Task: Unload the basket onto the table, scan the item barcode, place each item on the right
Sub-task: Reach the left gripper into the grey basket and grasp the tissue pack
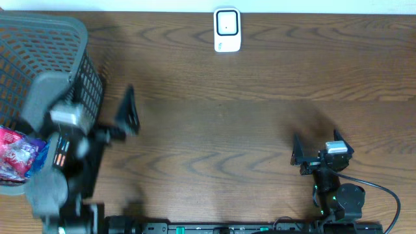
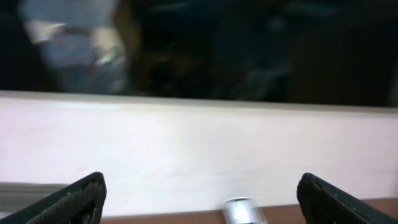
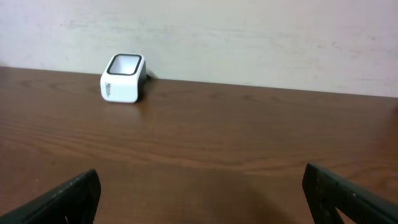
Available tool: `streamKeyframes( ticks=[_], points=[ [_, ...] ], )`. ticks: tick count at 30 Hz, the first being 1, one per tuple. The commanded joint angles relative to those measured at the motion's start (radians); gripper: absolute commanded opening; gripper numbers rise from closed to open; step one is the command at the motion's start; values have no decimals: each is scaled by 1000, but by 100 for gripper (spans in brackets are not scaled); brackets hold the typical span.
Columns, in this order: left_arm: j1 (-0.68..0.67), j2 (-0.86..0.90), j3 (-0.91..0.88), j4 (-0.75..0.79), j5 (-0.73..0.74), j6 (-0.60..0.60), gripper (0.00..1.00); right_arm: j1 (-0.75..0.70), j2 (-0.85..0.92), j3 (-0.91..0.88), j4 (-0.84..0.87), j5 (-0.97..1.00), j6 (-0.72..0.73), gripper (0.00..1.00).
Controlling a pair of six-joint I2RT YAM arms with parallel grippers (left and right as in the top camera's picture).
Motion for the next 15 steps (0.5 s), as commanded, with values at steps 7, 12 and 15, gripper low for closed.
streamKeyframes(
  ticks=[7, 12, 15],
  points=[
    [157, 555, 662, -407, -286, 108, 98, 6, -6, -2, -5, 3, -14, 99],
    [345, 792, 988, -784, -296, 89, 98, 6, -6, -2, -5, 3, -14, 99],
    [409, 845, 1023, -900, -304, 89, 98, 6, -6, -2, -5, 3, -14, 99]
  ],
)
